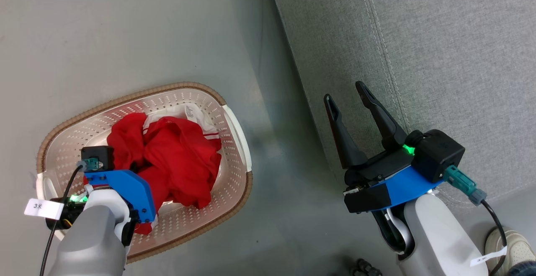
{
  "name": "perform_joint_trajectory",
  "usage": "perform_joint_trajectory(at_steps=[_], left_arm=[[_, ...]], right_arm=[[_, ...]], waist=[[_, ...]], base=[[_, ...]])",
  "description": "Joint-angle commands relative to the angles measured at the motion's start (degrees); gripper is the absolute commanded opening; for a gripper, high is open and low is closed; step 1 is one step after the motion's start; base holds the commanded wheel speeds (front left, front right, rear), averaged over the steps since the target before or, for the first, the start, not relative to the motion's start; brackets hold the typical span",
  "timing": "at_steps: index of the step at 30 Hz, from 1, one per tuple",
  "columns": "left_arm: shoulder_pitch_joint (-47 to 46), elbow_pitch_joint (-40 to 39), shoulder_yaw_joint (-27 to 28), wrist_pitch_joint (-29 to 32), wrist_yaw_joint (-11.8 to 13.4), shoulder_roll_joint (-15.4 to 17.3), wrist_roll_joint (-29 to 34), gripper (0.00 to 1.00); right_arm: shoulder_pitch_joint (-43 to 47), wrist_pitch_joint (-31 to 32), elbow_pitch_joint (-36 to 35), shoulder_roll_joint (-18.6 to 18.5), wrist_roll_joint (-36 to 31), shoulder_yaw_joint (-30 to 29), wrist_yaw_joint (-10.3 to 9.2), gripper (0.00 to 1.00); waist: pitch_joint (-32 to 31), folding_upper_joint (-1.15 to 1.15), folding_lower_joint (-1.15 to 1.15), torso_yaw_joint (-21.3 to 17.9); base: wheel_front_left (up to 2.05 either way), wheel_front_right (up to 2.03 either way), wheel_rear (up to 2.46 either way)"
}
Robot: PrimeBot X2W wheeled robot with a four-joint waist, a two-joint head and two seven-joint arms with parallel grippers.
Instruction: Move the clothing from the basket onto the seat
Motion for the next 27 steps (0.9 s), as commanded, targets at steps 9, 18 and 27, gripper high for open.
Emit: perform_joint_trajectory(at_steps=[9,18,27], left_arm=[[0.3,0.7,-0.9,-1.4,-0.9,-0.6,-2.0,0.00],[3.7,-1.4,-4.2,-5.7,-1.1,-4.1,-5.2,0.00],[7.4,-8.5,-11.8,-9.3,-1.1,-6.5,-10.0,0.00]], right_arm=[[-0.4,-0.3,1.0,-0.2,0.5,0.7,0.02,1.00],[1.8,-0.3,4.1,-0.2,-0.6,-0.2,0.01,1.00],[6.1,-0.2,7.5,-0.2,-1.8,-1.6,0.01,1.00]], waist=[[-5.3,0.00,0.00,1.8],[-16.6,0.00,0.00,6.7],[-27.3,0.00,0.00,12.5]], base=[[0.00,0.00,0.00],[0.00,0.00,0.00],[0.00,0.00,0.00]])
